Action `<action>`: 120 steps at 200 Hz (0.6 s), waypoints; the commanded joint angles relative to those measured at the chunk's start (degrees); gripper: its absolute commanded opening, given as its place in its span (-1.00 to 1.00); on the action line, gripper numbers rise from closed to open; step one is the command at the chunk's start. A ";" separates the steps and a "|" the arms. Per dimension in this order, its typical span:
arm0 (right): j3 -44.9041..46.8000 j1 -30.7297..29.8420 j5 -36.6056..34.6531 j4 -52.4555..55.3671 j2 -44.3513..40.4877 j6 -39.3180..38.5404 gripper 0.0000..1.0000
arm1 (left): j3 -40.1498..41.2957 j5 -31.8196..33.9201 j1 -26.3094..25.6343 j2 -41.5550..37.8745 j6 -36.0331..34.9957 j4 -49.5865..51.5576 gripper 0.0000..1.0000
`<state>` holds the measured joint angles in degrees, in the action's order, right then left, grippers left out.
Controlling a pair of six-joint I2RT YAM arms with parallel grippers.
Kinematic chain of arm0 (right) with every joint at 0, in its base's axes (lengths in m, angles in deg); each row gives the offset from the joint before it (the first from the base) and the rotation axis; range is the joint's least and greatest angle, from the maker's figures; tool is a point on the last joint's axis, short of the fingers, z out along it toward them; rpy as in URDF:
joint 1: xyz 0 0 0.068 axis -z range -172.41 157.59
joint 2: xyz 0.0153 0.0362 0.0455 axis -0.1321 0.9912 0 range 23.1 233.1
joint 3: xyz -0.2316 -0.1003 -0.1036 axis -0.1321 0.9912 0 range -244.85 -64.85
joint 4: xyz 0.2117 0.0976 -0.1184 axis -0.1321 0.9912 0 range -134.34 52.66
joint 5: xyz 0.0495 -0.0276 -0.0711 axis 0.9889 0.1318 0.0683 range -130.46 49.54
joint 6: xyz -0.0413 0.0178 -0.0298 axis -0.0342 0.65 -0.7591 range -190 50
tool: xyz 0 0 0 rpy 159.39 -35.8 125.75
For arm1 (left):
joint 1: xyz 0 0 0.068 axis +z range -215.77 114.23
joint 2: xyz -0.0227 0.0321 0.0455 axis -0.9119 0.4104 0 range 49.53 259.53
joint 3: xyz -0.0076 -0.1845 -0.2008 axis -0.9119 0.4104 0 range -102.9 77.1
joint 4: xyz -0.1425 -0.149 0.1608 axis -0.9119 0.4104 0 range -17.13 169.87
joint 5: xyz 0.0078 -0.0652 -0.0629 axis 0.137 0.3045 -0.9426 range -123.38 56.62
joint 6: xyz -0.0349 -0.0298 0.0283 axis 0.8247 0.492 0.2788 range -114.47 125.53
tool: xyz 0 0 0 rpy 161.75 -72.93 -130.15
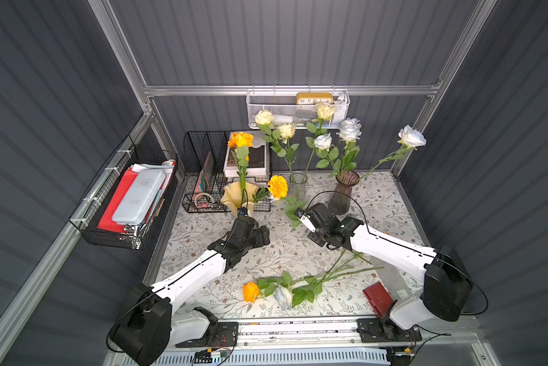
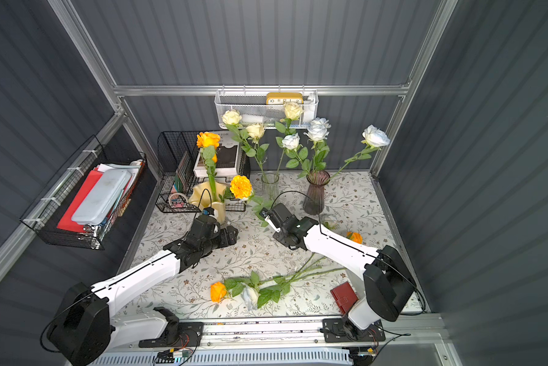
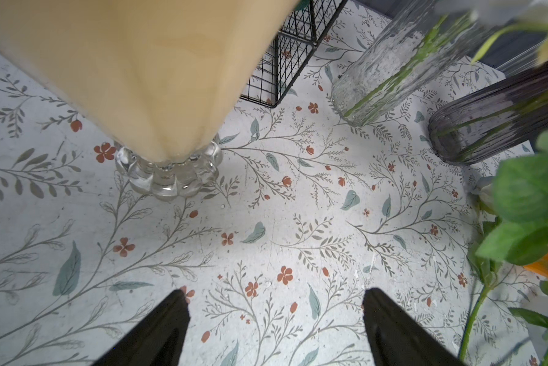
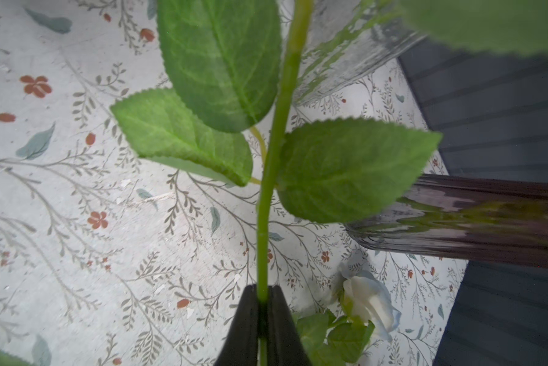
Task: Arrange the flowers in different vases according to their colors
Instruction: Pick up the flower at the center of the board.
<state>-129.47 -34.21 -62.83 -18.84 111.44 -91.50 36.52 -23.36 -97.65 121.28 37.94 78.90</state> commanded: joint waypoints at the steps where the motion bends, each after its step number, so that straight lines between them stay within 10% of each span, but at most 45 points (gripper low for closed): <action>1: 0.86 1.56 -3.00 -4.86 -0.42 1.23 -1.00 | 0.19 -0.56 0.33 -0.19 -1.30 -0.01 0.80; 120: 4.45 7.07 -7.45 -26.54 -4.06 2.79 -1.00 | 0.41 -0.37 0.31 0.85 -1.33 -0.18 0.79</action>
<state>-126.91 -27.59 -67.53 -36.00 108.09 -90.47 36.52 -23.36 -97.65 121.54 37.92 78.87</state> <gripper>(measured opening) 0.084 0.898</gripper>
